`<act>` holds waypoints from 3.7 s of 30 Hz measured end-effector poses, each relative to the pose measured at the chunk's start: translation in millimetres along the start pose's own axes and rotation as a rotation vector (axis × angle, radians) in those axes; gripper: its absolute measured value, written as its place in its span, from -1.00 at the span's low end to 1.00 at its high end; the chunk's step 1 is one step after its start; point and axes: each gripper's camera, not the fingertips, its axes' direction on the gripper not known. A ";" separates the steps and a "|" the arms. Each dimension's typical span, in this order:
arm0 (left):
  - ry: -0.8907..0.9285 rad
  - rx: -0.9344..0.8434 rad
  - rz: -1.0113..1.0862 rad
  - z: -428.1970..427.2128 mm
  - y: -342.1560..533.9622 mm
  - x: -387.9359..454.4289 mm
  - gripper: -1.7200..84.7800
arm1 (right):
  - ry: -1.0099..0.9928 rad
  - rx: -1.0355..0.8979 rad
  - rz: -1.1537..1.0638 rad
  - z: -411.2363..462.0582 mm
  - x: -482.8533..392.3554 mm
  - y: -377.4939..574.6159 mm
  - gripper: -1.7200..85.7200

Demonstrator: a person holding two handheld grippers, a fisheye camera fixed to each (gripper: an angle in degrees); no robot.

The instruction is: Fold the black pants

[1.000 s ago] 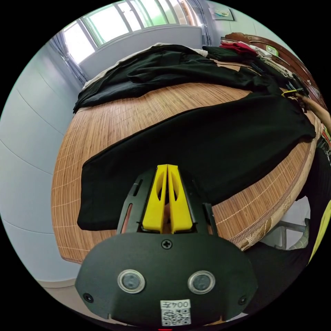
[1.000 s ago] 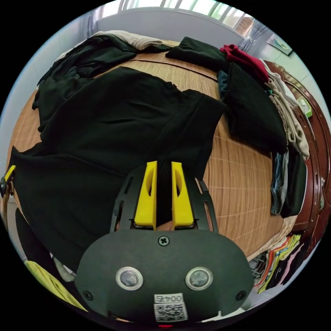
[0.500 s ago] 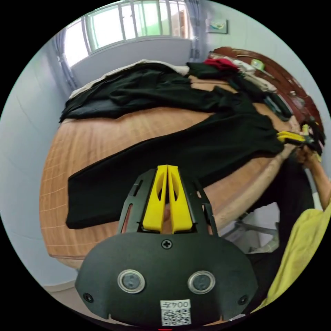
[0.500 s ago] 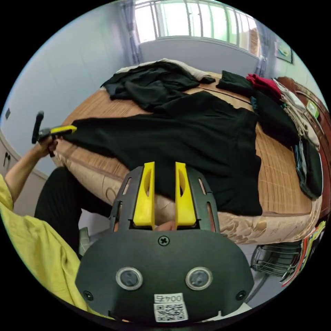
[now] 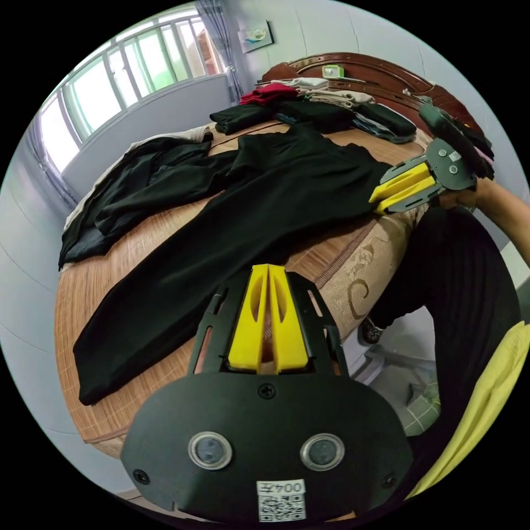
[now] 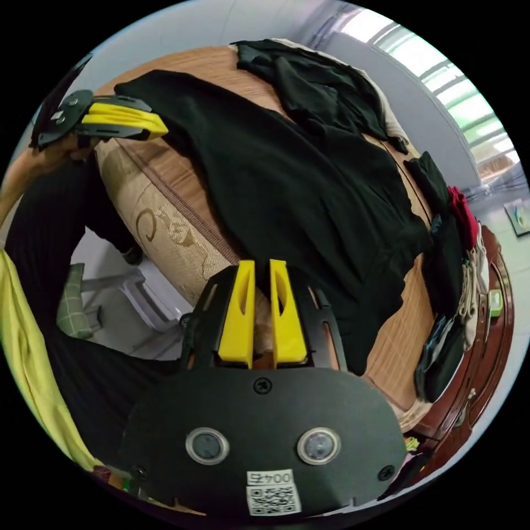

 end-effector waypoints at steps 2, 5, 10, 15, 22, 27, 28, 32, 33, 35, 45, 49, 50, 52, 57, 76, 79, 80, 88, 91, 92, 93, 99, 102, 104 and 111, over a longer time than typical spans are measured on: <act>-0.013 -0.047 0.002 2.4 -12.4 0.3 -0.96 | -0.122 -0.010 0.021 -0.1 33.1 -11.8 -0.89; -0.020 -0.153 0.034 11.6 -21.8 4.0 -0.96 | -0.415 -0.069 0.091 17.1 83.1 -22.2 -0.90; 0.014 -0.126 0.018 -5.8 -31.8 10.1 -0.96 | -0.752 -0.089 0.225 59.9 139.8 -29.2 -0.88; 0.168 0.026 -0.035 -30.3 -48.4 19.3 -0.96 | -0.819 -0.097 0.244 78.3 153.1 -42.2 -0.87; 0.245 0.028 -0.181 -26.0 -69.8 18.1 -0.96 | -0.793 -0.102 0.243 77.8 155.9 -71.6 -0.86; 0.208 -0.041 -0.145 -17.8 -82.3 31.1 -0.96 | -0.734 -0.100 0.227 66.3 146.2 -94.4 -0.85; 0.197 -0.053 -0.143 -15.6 -84.7 34.1 -0.96 | -0.722 -0.095 0.226 62.3 142.9 -99.6 -0.84; 0.213 -0.070 -0.182 -11.9 -89.0 36.2 -0.96 | -0.655 -0.065 0.184 34.3 131.2 -120.1 -0.82; 0.221 -0.071 -0.187 -12.0 -89.2 35.7 -0.96 | -0.644 -0.052 0.179 27.5 130.6 -123.9 -0.82; 0.251 -0.078 -0.194 -13.4 -89.3 35.1 -0.96 | -0.590 0.079 0.177 -7.8 130.1 -143.8 -0.80; 0.230 0.003 -0.174 -18.8 -78.0 51.5 -0.96 | -0.293 0.050 -0.108 -51.5 82.3 -358.8 -0.83; 0.231 0.042 -0.173 -19.7 -70.6 56.3 -0.96 | -0.240 0.006 -0.224 -44.1 64.3 -448.9 -0.91; 0.230 0.052 -0.173 -19.9 -68.5 58.0 -0.96 | -0.239 -0.018 -0.266 -40.5 57.9 -469.1 -0.92; 0.220 0.064 -0.162 -20.3 -65.8 61.3 -0.96 | -0.245 -0.075 -0.353 -34.1 44.0 -493.6 -0.91; 0.190 0.086 -0.136 -20.5 -59.5 70.3 -0.96 | -0.212 -0.176 -0.568 -30.5 0.3 -528.9 -0.80; 0.159 0.108 -0.131 2.1 -19.6 79.2 -0.96 | -0.125 -0.142 -0.570 -86.4 -32.3 -599.1 -0.97; 0.163 0.109 -0.130 8.4 -9.7 78.4 -0.95 | -0.062 -0.126 -0.524 -91.4 -30.6 -603.8 -0.97; 0.164 0.109 -0.127 11.1 -5.6 77.8 -0.95 | -0.037 -0.122 -0.483 -90.7 -28.9 -605.7 -0.97; 0.166 0.114 -0.133 32.5 25.6 69.0 -0.95 | 0.045 -0.143 -0.428 -79.3 -51.9 -590.2 -0.90; 0.164 0.119 -0.137 41.4 39.9 64.8 -0.96 | 0.009 -0.158 -0.452 -97.9 -46.7 -583.1 -0.83; 0.164 0.122 -0.139 45.3 46.1 62.9 -0.96 | -0.010 -0.150 -0.454 -106.3 -43.6 -579.4 -0.81; 0.164 0.122 -0.140 47.2 49.1 61.8 -0.96 | -0.021 -0.147 -0.454 -110.1 -42.0 -577.6 -0.79; 0.177 0.129 -0.152 67.7 82.8 48.1 -0.96 | -0.217 -0.036 -0.378 -129.8 -31.4 -561.0 -0.83; 0.171 0.132 -0.151 78.1 101.0 42.4 -0.96 | -0.149 -0.064 -0.337 -105.6 -42.2 -554.6 -0.92; 0.162 0.131 -0.142 86.4 115.9 38.0 -0.96 | -0.051 -0.107 -0.309 -80.8 -50.1 -545.7 -0.93; 0.257 0.127 -0.172 99.1 157.8 4.5 -0.96 | -0.127 0.109 -0.019 -126.9 -15.5 -469.2 -0.83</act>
